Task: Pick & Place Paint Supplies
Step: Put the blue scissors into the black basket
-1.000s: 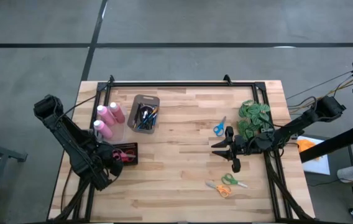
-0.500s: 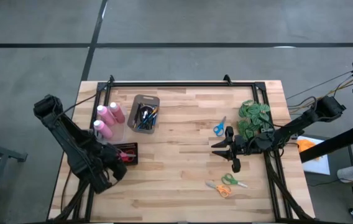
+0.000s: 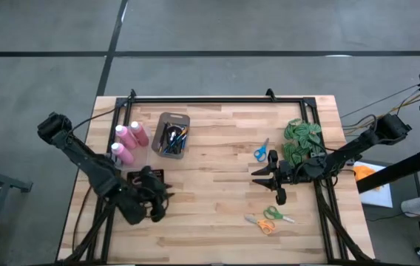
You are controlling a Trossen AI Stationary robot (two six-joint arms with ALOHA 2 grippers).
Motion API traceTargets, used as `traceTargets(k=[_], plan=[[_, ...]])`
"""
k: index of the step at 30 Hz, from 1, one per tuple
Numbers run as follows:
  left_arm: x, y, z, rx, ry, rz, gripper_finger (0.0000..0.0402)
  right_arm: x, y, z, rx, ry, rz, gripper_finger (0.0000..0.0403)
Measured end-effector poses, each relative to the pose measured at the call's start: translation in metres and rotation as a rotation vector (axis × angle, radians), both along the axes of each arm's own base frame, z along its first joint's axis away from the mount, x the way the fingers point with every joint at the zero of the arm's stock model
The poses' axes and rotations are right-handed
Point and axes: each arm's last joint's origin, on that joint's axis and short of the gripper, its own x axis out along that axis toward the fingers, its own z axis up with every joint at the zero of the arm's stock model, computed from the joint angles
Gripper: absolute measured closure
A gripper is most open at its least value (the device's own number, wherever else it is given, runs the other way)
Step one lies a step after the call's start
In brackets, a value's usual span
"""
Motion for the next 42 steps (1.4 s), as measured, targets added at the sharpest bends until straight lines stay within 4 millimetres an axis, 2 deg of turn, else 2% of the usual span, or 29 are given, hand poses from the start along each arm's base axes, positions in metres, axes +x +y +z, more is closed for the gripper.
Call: traceTargets(k=[4, 8, 14, 18, 42], plan=[[0.024, 0.005, 0.012, 0.098, -0.081, -0.146, 0.0261, 0.000, 0.000, 0.000, 0.000, 0.000, 0.000, 0.0294], [0.044, 0.015, 0.023, 0.106, -0.154, -0.266, 0.0261, 0.000, 0.000, 0.000, 0.000, 0.000, 0.000, 0.0294], [0.061, 0.029, 0.031, 0.085, -0.211, -0.439, 0.0261, 0.000, 0.000, 0.000, 0.000, 0.000, 0.000, 0.0294], [0.064, 0.030, 0.034, 0.083, -0.237, -0.579, 0.0261, 0.000, 0.000, 0.000, 0.000, 0.000, 0.000, 0.0294], [0.064, 0.030, 0.032, 0.061, -0.220, -0.568, 0.0261, 0.000, 0.000, 0.000, 0.000, 0.000, 0.000, 0.0294]])
